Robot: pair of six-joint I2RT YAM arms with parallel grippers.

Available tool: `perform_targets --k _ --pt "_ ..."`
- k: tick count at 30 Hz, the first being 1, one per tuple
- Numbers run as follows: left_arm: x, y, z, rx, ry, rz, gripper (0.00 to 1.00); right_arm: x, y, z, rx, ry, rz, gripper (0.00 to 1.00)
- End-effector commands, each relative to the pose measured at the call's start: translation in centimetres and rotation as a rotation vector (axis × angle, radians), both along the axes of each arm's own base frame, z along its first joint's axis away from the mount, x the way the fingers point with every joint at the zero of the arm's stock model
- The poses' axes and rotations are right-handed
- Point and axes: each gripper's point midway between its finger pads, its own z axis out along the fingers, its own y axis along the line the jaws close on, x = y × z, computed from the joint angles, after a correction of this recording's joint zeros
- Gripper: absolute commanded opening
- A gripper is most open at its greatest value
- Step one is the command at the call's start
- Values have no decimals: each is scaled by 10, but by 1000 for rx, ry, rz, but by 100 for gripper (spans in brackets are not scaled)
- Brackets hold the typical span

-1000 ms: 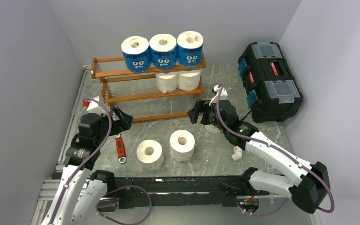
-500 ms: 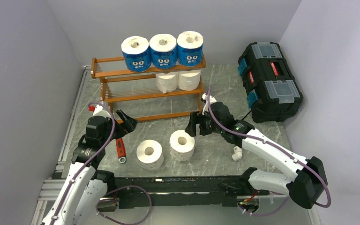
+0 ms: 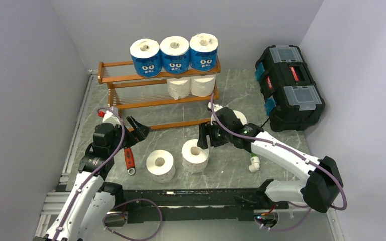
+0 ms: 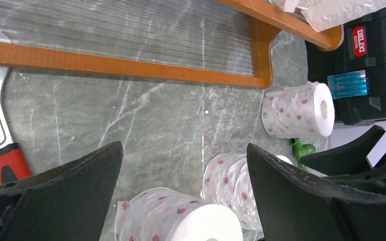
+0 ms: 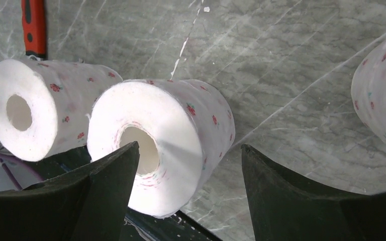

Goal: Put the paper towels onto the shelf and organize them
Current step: Pick up the paper towel from the center of the board.

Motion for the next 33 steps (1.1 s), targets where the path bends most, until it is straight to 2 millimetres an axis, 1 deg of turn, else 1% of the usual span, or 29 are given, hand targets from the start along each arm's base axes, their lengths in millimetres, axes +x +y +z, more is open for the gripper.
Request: perform_targets --k 1,3,7,11,13,17,19,22,25,33 --pt "1 -6 6 -31 -37 -20 99 8 1 18 2 -43 -31 76" --pt "1 -5 6 -28 -34 -17 99 11 1 24 20 -65 -55 77" --pt "0 -2 5 -16 -30 -6 99 22 -6 38 49 -104 -159 83" --pt "-1 0 4 -8 -28 5 99 23 -5 51 91 -122 -180 84" --pt "-2 0 3 -11 -26 7 99 21 -5 52 94 -131 -167 83" --pt "-2 1 1 -9 -16 10 99 16 -8 43 25 -104 -115 83" --pt "-2 1 -1 -7 -12 11 99 14 -6 38 -5 -70 -92 81" --pt "-2 2 -2 -3 -6 12 99 10 -1 33 3 -48 -65 77" --pt "-2 2 -3 -2 -1 11 99 8 2 31 13 -43 -51 75" --pt "-1 0 -6 -6 12 3 99 -1 9 19 -35 -15 -9 71"
